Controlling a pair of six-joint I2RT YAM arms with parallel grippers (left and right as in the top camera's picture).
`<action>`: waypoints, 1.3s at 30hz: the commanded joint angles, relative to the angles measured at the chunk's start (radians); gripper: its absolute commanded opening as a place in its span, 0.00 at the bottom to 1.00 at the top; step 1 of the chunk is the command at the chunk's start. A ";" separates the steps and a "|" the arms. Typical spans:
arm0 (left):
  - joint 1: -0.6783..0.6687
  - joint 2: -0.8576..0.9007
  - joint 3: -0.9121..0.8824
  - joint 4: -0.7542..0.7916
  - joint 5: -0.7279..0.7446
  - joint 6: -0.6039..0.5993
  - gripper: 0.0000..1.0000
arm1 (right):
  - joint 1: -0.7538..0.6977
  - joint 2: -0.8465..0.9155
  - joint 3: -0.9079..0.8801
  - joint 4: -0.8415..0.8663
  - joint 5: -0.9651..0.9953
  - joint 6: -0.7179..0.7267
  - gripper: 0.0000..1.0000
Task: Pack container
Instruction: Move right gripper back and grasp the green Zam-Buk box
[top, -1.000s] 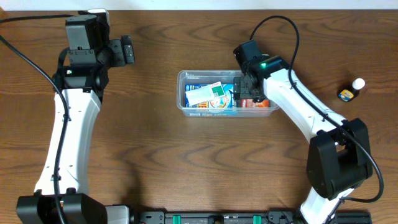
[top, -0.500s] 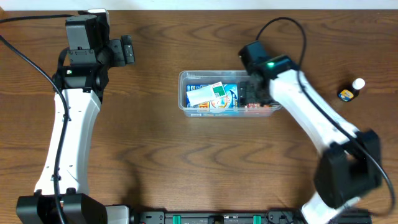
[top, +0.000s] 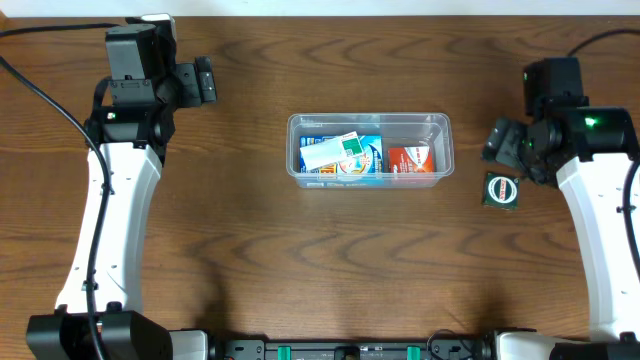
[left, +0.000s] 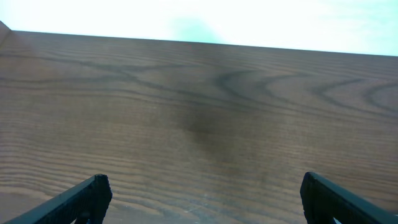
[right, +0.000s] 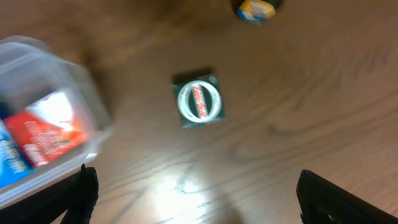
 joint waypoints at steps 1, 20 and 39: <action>0.003 -0.001 0.009 0.000 -0.015 -0.012 0.98 | -0.037 0.015 -0.109 0.057 -0.042 0.012 0.99; 0.003 -0.001 0.009 0.001 -0.015 -0.012 0.98 | -0.161 0.027 -0.494 0.573 -0.105 -0.164 0.99; 0.003 -0.001 0.009 0.001 -0.015 -0.012 0.98 | -0.161 0.032 -0.706 0.908 -0.145 -0.254 0.99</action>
